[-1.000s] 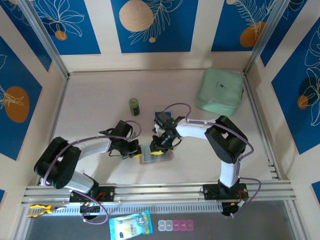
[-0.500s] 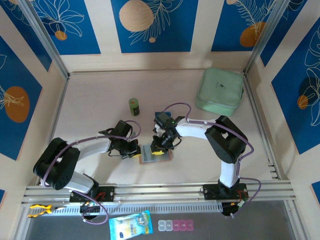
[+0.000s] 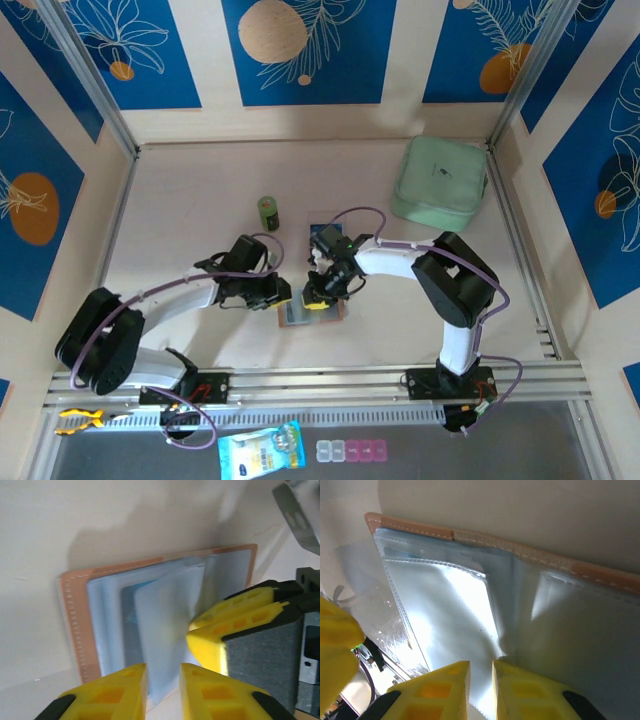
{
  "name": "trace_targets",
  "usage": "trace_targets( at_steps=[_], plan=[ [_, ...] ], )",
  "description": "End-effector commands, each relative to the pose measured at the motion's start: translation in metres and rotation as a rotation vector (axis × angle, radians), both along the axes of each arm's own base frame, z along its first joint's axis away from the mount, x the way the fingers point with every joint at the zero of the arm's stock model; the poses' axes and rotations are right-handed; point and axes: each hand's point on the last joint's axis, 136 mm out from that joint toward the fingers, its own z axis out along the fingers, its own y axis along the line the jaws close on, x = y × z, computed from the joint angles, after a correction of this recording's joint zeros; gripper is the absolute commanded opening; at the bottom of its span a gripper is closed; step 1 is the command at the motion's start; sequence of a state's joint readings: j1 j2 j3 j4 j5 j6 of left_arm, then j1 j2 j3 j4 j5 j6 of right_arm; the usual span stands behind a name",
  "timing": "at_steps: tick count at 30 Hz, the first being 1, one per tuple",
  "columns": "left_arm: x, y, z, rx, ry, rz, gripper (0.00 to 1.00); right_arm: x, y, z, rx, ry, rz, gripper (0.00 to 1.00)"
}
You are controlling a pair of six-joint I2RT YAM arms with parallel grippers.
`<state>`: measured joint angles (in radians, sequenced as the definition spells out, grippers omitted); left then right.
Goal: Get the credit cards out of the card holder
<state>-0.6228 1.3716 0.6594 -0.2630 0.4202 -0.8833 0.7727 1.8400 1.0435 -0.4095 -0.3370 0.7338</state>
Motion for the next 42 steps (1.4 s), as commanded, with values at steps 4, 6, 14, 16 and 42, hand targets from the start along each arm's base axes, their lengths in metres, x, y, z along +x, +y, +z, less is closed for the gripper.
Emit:
trace_targets(
  at_steps=[4, 6, 14, 16, 42],
  plan=[
    [0.0, -0.013, -0.006, -0.01, 0.034, -0.011, 0.3, -0.002, -0.004, 0.003, 0.03, 0.023, -0.021, 0.21],
    [-0.002, -0.011, -0.012, 0.003, 0.049, -0.003, 0.31, -0.002, -0.005, 0.002, 0.032, 0.026, -0.025, 0.21],
    [-0.003, -0.012, -0.019, 0.005, 0.069, 0.007, 0.3, -0.003, -0.006, 0.002, 0.044, 0.029, -0.03, 0.2],
    [-0.003, -0.012, -0.021, 0.007, 0.073, 0.008, 0.29, -0.004, -0.006, 0.003, 0.047, 0.03, -0.031, 0.2],
    [0.007, -0.032, 0.007, -0.046, 0.034, -0.031, 0.3, 0.008, -0.022, 0.048, 0.067, -0.113, -0.076, 0.23]
  ],
)
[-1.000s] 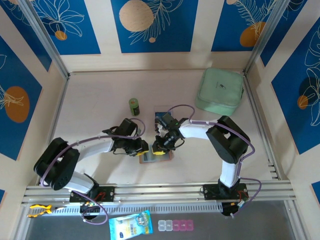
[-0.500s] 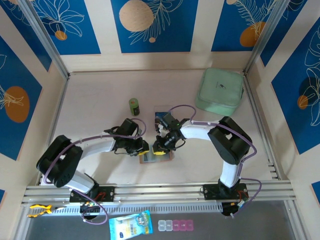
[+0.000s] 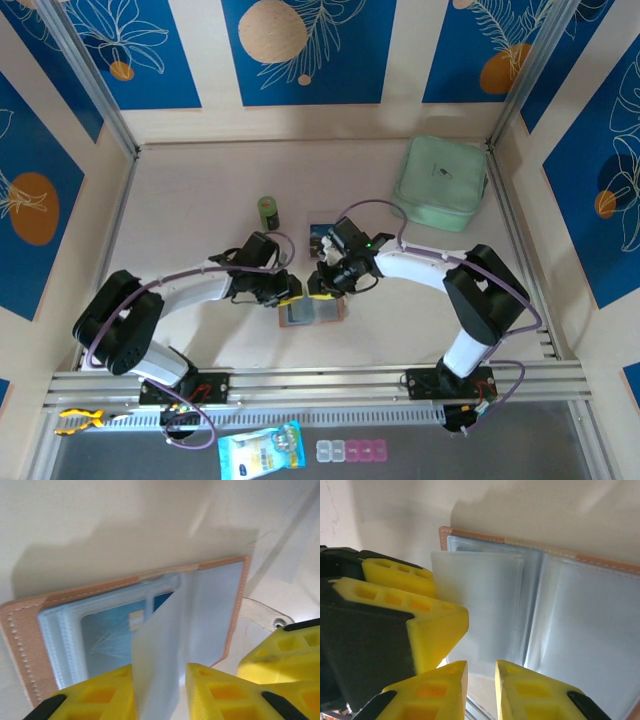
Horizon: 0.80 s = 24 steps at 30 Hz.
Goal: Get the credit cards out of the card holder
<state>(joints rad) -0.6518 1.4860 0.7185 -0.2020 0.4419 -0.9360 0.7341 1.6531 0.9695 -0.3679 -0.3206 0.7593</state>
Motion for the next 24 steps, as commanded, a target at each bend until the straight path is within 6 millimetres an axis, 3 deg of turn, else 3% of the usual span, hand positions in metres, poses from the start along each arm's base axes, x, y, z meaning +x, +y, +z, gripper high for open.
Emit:
trace_targets(
  at_steps=[1, 14, 24],
  plan=[
    [-0.002, -0.011, 0.014, -0.025, -0.007, -0.035, 0.3, -0.003, -0.012, 0.006, -0.023, -0.01, -0.019, 0.23],
    [0.003, -0.04, 0.015, -0.03, 0.0, -0.091, 0.26, 0.004, -0.042, 0.023, 0.0, -0.052, -0.09, 0.23],
    [0.006, -0.062, 0.009, -0.034, 0.014, -0.13, 0.24, 0.0, -0.066, 0.025, 0.008, -0.058, -0.14, 0.24]
  ],
)
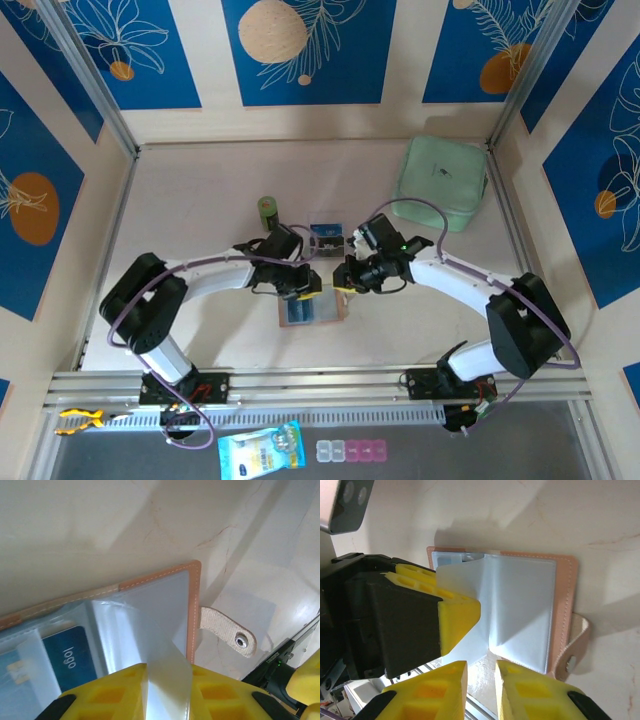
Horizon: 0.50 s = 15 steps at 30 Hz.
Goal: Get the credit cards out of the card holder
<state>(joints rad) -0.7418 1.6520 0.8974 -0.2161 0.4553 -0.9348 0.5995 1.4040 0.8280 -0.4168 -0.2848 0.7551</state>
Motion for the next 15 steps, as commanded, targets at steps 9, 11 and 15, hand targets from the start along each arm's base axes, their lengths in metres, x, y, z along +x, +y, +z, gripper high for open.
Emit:
trace_targets(
  at_steps=[9, 11, 15],
  plan=[
    [-0.001, -0.032, 0.002, -0.043, 0.016, -0.074, 0.28, -0.011, -0.021, -0.001, -0.002, 0.008, -0.027, 0.24],
    [-0.001, -0.033, 0.001, -0.043, 0.02, -0.077, 0.3, -0.011, -0.022, 0.0, 0.0, 0.007, -0.03, 0.24],
    [0.0, -0.034, 0.001, -0.043, 0.019, -0.08, 0.34, -0.012, -0.024, 0.0, -0.002, 0.007, -0.032, 0.26]
  ],
)
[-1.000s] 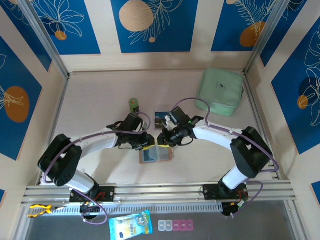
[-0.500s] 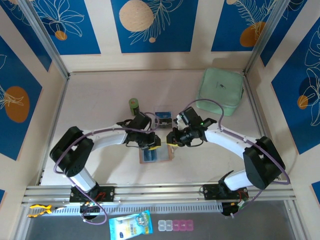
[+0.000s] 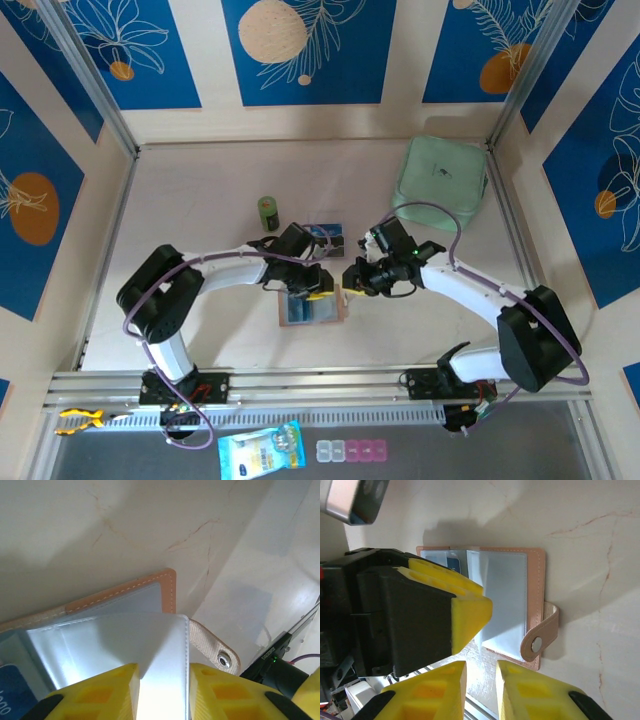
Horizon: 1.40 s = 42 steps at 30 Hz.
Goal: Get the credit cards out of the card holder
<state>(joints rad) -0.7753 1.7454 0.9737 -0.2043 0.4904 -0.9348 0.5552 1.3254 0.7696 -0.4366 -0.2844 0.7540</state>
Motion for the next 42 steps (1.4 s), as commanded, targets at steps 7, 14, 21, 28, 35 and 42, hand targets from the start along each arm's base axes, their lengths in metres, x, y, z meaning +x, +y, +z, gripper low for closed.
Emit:
trace_targets(
  at_steps=[7, 14, 21, 28, 35, 42],
  plan=[
    [0.003, -0.008, 0.013, -0.018, -0.031, -0.034, 0.37, -0.007, -0.002, 0.0, 0.013, 0.018, 0.014, 0.28],
    [0.004, 0.005, 0.017, -0.008, -0.055, -0.016, 0.35, -0.005, 0.009, 0.0, 0.035, 0.033, 0.032, 0.27],
    [0.005, 0.03, 0.019, 0.007, -0.072, 0.026, 0.29, -0.003, 0.031, -0.002, 0.033, 0.041, 0.077, 0.26],
    [0.0, 0.059, 0.015, 0.017, -0.075, 0.091, 0.26, -0.005, 0.057, -0.007, 0.022, 0.065, 0.141, 0.25],
    [-0.005, 0.085, 0.007, 0.04, -0.072, 0.144, 0.22, -0.008, 0.076, -0.016, 0.017, 0.097, 0.178, 0.24],
    [-0.011, 0.104, -0.005, 0.046, -0.05, 0.182, 0.16, -0.012, 0.091, -0.027, 0.008, 0.131, 0.216, 0.24]
  ],
)
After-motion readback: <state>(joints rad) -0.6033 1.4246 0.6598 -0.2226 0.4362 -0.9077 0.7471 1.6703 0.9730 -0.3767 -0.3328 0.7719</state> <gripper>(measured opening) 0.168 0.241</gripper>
